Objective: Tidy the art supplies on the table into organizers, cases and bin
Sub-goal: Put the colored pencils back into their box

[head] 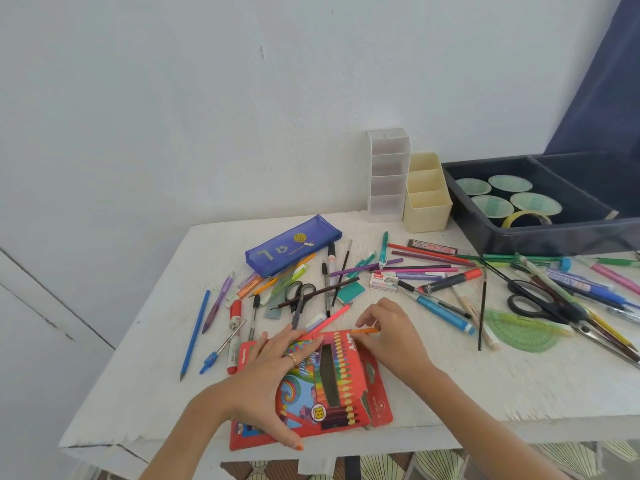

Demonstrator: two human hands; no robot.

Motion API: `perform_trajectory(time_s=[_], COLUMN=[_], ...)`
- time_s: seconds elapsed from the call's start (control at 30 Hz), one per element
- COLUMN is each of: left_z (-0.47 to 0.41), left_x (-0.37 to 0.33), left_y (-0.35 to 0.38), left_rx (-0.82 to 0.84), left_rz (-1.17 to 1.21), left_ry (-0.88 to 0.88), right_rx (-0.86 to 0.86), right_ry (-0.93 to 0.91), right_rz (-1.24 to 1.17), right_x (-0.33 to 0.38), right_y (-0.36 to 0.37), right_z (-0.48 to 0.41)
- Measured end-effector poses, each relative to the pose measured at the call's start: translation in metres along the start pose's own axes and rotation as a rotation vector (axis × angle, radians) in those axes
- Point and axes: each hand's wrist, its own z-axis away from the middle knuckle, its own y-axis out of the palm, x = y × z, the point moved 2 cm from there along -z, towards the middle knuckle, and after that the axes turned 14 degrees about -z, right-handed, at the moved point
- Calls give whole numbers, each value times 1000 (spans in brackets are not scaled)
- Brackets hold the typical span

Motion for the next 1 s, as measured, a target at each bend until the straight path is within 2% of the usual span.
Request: perform_trajectory(time_s=[0.17,0.27,0.47,0.63,0.87,1.0], left_z=[5,3,-42,-61,-53,-53], left_x=[-21,-45,-86,-89,-59,-50], left_y=[-10,-17,-8,2,5,8], left_rx=[-56,-90,-37,-8,-23,-75], left_rz=[81,115,118,80,64,39], left_ry=[45,113,188,208,194,159], right_rx=[-4,-94,-146,-64,85,37], right_ry=[-32,-51,123,207,88,72], right_rz=[11,11,92,141,43,32], right_x=[5,4,-25,-43,-46,-49], right_y=[-12,-46,-89,-86,-68,-62], right_z=[9,20,32,30,21,15])
